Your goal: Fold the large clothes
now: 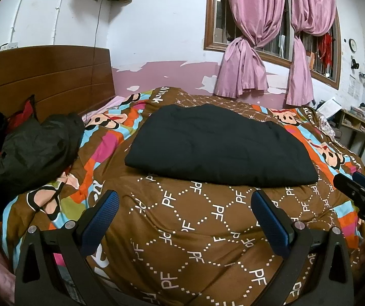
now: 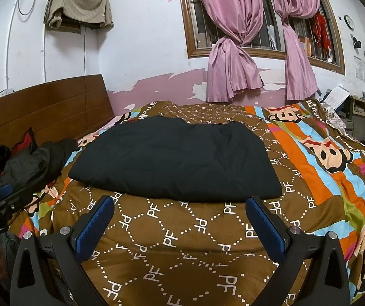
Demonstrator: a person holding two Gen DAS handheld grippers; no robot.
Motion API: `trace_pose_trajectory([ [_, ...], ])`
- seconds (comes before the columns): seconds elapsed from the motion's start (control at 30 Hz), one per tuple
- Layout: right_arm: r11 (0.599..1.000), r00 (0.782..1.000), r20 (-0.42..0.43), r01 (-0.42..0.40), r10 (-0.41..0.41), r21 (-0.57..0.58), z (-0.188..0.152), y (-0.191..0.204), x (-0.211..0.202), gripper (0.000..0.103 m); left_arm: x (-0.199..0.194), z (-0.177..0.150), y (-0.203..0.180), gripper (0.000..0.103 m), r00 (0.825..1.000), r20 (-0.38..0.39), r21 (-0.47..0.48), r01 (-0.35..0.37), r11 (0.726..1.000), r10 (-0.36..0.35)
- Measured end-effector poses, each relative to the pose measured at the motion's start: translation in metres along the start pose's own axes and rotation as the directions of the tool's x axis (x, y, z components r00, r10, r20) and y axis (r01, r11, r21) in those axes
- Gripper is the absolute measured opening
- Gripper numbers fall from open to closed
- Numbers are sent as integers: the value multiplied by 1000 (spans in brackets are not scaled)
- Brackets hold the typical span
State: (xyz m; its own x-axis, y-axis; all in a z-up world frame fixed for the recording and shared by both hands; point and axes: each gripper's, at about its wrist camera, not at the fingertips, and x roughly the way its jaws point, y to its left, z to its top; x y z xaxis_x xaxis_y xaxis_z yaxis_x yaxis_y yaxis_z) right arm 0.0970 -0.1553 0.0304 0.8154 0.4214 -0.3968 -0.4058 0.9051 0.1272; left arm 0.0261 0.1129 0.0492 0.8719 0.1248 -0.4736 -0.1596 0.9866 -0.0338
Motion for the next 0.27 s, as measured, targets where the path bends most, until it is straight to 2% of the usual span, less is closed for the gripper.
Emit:
trace_pose_trajectory([
  [0.27, 1000, 1000, -4, 1, -1, 1, -1, 0, -1, 103, -1, 0, 0, 101, 1000, -2, 1, -3, 1000, 3],
])
